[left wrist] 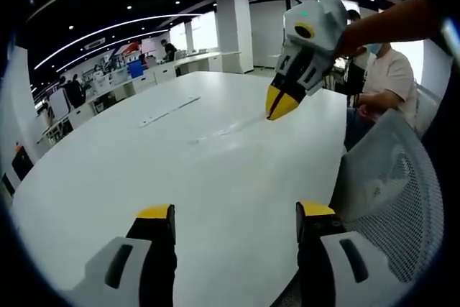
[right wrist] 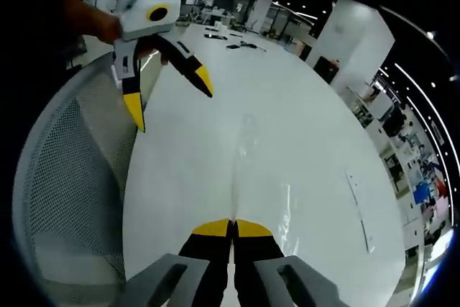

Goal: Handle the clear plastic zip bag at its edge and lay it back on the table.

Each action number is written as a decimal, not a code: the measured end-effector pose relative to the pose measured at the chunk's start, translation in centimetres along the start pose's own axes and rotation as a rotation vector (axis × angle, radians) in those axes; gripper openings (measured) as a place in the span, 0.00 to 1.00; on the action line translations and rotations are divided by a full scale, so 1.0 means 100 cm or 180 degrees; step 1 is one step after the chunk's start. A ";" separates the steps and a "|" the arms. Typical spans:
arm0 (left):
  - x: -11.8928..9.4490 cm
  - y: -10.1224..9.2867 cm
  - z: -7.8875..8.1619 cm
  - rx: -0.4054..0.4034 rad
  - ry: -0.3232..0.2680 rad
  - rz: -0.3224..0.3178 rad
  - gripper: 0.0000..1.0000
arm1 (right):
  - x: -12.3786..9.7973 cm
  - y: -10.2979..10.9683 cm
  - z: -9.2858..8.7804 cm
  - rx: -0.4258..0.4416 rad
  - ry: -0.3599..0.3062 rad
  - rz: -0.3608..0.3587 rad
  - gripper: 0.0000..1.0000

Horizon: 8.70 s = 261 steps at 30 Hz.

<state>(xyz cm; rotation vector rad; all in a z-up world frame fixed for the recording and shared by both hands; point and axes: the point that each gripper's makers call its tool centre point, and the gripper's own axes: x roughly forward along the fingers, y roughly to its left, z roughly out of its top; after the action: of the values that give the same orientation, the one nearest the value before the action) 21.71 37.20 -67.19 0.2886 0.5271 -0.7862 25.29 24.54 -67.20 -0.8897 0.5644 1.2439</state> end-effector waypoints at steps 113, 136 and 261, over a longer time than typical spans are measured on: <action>0.022 -0.030 -0.003 0.1293 0.0376 -0.0870 0.03 | 0.057 0.066 0.079 0.0180 -0.0239 0.0815 0.00; 0.028 -0.028 -0.013 0.1472 0.0520 -0.0888 0.00 | 0.056 0.067 0.057 0.0190 0.0050 0.0767 0.00; 0.046 -0.043 -0.017 0.1191 0.0753 -0.1090 0.00 | 0.015 0.061 -0.041 0.0252 0.0514 0.0592 0.00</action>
<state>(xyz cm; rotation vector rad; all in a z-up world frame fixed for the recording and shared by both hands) 20.62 32.31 -71.37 0.6546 0.6602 -1.1944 20.22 22.42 -72.30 -0.8911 0.8352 1.3139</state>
